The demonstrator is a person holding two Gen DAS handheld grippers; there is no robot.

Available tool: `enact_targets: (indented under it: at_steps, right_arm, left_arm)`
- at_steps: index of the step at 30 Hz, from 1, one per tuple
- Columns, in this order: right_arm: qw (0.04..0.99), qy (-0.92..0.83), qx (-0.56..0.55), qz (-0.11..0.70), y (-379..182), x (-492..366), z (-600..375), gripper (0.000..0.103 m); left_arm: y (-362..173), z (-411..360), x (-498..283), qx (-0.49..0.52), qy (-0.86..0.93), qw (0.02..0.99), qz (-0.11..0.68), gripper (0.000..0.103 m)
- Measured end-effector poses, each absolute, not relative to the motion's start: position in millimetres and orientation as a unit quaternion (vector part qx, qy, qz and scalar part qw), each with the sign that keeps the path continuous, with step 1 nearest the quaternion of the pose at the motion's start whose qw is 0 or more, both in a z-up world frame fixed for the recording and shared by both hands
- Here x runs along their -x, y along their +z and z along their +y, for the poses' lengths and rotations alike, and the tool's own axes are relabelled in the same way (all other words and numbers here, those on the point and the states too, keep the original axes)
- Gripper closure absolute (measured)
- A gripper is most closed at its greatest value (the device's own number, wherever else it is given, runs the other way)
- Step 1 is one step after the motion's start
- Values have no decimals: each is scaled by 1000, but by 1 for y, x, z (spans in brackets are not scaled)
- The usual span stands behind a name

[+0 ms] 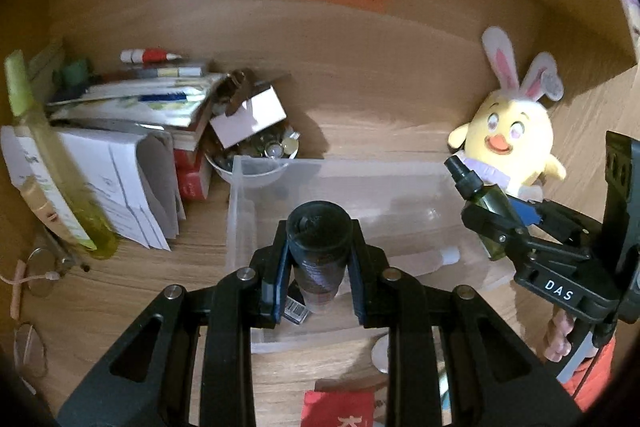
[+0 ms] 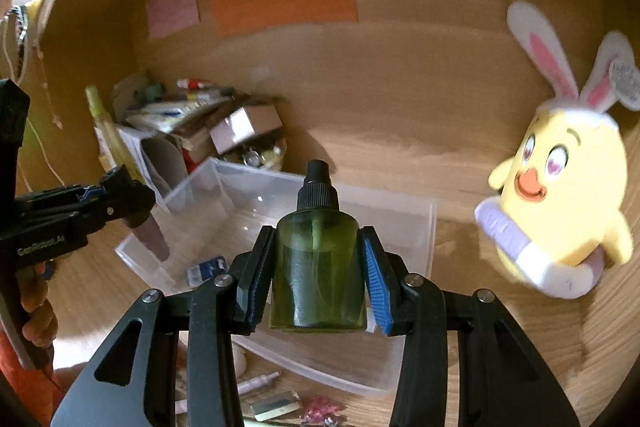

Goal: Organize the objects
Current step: 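Carry both bottles over the clear bin and open both grippers to drop them in, then withdraw both grippers from the bin and move the left toward the red tea bag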

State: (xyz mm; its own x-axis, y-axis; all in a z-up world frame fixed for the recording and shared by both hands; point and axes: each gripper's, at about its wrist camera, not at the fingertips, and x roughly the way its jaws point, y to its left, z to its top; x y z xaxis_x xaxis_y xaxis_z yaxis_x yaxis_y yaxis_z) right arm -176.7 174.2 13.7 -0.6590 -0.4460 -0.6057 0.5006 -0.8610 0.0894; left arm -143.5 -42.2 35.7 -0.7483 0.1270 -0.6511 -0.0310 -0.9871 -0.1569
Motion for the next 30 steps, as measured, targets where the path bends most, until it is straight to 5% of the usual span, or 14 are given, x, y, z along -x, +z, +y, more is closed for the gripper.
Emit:
enact_targets:
  at_steps: [18, 23, 30]
  right_arm:
    - [240, -890, -383, 62, -27, 199, 162, 64]
    - [235, -892, -381, 65, -28, 199, 160, 64]
    - [236, -888, -390, 63, -26, 200, 161, 59]
  left_arm:
    - [7, -28, 168, 390, 917, 62, -59, 76]
    - [12, -33, 165, 380, 921, 54, -65, 51]
    - [29, -31, 153, 355, 933, 38, -42, 39]
